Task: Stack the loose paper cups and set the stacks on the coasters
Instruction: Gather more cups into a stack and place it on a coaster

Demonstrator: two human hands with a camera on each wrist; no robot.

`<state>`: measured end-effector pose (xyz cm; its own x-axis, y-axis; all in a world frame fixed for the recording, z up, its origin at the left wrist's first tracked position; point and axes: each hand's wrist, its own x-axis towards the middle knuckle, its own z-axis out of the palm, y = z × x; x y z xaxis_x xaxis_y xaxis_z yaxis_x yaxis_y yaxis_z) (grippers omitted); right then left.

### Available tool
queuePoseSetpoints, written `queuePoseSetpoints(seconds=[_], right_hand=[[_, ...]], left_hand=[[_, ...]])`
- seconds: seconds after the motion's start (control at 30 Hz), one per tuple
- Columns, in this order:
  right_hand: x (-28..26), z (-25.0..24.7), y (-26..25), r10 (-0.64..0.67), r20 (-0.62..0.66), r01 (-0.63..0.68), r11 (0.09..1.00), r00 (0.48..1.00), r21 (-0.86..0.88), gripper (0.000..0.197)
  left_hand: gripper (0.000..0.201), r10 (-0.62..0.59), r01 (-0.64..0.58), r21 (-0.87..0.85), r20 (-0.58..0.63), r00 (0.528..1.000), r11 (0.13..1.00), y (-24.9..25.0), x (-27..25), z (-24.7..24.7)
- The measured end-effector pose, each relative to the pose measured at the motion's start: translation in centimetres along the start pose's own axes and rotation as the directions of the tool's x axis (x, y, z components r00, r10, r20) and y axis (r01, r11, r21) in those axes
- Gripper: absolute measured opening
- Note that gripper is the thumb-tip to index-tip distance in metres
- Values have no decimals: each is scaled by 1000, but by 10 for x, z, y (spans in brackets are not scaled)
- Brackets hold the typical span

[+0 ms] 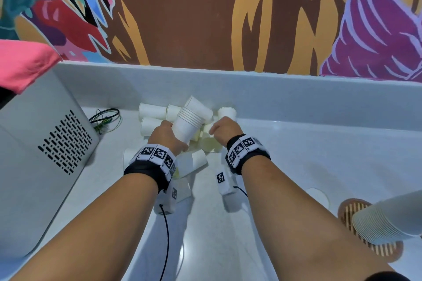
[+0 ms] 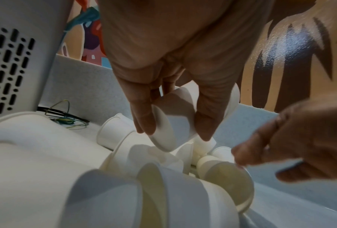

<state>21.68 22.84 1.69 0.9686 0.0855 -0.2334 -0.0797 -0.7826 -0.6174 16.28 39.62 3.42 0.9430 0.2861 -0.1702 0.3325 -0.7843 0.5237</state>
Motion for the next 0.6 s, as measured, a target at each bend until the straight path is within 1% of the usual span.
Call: queuePoseSetpoints(seconds=[0.03, 0.1, 0.17, 0.23, 0.27, 0.3, 0.33, 0.37, 0.4, 0.43, 0.47, 0.53, 0.6], right_hand=[[2, 10, 7, 43, 65, -39, 997, 997, -64, 34], [3, 30, 20, 89, 150, -73, 992, 985, -108, 47], [2, 42, 28, 80, 167, -59, 990, 983, -127, 63], [2, 41, 30, 58, 144, -25, 976, 988, -217, 71], [2, 37, 28, 36, 112, -5, 964, 993, -265, 70], [3, 29, 26, 1, 53, 14, 960, 999, -279, 67], [5, 21, 23, -10, -32, 2, 971, 999, -239, 61], [6, 11, 19, 2, -135, -21, 990, 991, -141, 53], [6, 0, 14, 42, -238, -45, 999, 970, -9, 43], [5, -11, 9, 84, -325, -51, 993, 942, 109, 33], [3, -22, 4, 104, -388, -36, 983, 916, 180, 27], [-2, -41, -5, 69, -459, 31, 978, 886, 207, 24], [-7, -54, -13, 35, -484, 88, 970, 874, 228, 27]], left_hand=[[52, -5, 5, 1, -1, 1000, 1000, -1, 0, 0], [52, -11, 11, 5, 1, 1000, 1000, -2, 1, -1], [52, -11, 11, 12, 6, 1000, 1000, -4, 3, 0], [51, -11, 11, 17, 7, 1000, 1000, -5, 5, 0], [52, -10, 9, 19, 7, 1000, 1000, -6, 6, 0], [53, -8, 7, 22, 9, 1000, 1000, -7, 7, 0], [55, -8, 8, 26, 13, 1000, 1000, -7, 8, 0], [56, -9, 8, 32, 14, 1000, 999, -8, 8, 1], [57, -10, 10, 35, 14, 1000, 999, -8, 9, 1], [58, -9, 8, 33, 13, 1000, 999, -8, 9, 2], [58, -5, 4, 28, 12, 1000, 1000, -8, 9, 3], [56, 8, -8, 21, 18, 1000, 1000, -7, 8, 4], [54, 27, -27, 22, 24, 999, 999, -4, 8, 6]])
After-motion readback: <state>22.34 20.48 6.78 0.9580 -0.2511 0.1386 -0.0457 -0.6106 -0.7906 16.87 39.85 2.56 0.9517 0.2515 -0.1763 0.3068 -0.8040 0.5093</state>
